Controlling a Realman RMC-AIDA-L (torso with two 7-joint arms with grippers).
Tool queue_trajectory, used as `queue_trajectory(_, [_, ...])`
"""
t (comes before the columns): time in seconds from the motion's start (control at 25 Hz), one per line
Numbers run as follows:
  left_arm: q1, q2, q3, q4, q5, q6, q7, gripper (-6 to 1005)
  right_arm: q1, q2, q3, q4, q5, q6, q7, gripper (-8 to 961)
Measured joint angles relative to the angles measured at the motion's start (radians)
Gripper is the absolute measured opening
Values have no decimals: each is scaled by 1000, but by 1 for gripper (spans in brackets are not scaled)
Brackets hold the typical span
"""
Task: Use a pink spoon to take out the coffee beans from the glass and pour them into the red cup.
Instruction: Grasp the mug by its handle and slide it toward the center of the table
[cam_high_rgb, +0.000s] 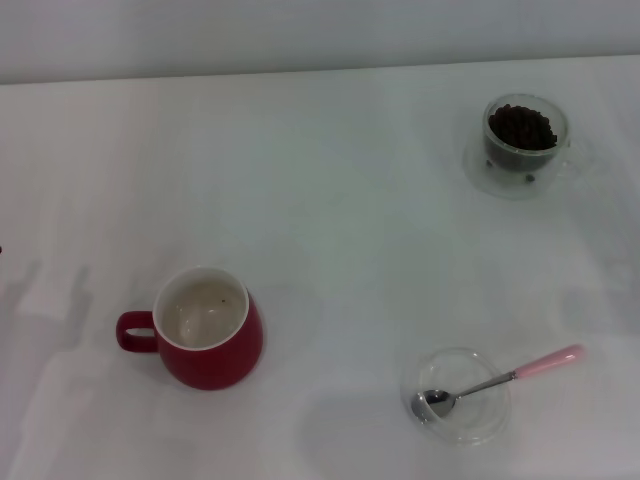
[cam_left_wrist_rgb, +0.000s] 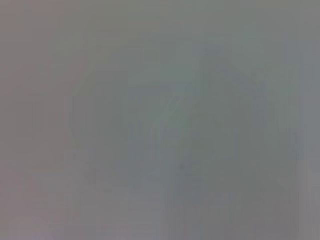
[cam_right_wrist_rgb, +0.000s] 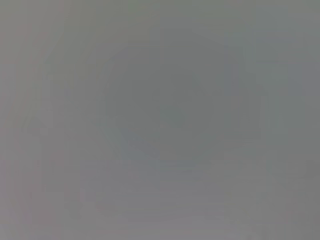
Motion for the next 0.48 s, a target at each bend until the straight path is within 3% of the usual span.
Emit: queue_trajectory(0.48, [6, 0, 2, 0, 2, -19, 0, 573, -9, 0, -6, 2, -7, 0, 0, 809])
